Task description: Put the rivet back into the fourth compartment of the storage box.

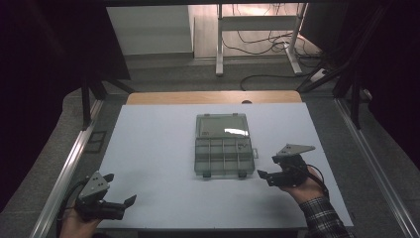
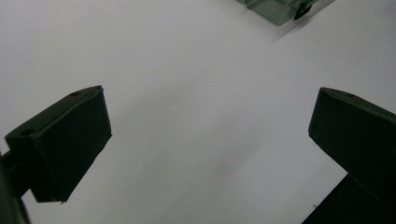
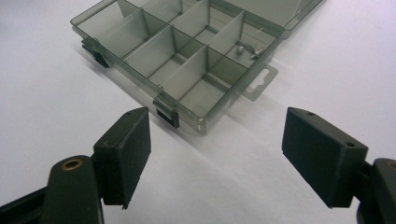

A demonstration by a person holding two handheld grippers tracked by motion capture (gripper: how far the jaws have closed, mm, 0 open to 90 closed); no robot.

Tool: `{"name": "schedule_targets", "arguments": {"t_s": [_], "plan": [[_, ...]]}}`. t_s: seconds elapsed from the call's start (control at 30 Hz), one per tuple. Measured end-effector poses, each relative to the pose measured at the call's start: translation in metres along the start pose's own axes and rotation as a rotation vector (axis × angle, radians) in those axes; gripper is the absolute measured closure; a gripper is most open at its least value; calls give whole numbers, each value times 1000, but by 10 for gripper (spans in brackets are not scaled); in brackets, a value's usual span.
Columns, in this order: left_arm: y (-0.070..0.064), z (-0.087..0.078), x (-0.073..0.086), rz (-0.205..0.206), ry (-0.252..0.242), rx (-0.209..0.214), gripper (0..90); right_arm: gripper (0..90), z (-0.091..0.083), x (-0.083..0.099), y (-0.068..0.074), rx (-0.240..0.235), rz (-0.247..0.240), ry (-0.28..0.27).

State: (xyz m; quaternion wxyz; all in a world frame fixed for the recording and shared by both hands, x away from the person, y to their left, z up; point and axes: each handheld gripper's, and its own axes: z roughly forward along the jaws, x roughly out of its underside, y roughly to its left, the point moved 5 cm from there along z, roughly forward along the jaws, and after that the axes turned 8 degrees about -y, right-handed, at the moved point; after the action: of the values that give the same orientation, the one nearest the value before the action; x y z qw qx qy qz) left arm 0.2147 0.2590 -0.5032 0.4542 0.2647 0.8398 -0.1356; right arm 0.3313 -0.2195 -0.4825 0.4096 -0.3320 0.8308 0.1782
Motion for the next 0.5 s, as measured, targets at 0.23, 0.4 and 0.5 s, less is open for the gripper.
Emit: {"name": "schedule_targets", "arguments": {"t_s": [0.23, 0.4, 0.5], "plan": [[0, 0, 0, -2, -3, 2, 0, 231, -11, 9, -5, 13, 28, -4], [0, 0, 0, -1, -3, 1, 0, 226, -20, 13, -6, 24, 38, -18], [0, 0, 0, 1, -1, 0, 0, 215, -26, 15, -8, 29, 45, -30]]}}
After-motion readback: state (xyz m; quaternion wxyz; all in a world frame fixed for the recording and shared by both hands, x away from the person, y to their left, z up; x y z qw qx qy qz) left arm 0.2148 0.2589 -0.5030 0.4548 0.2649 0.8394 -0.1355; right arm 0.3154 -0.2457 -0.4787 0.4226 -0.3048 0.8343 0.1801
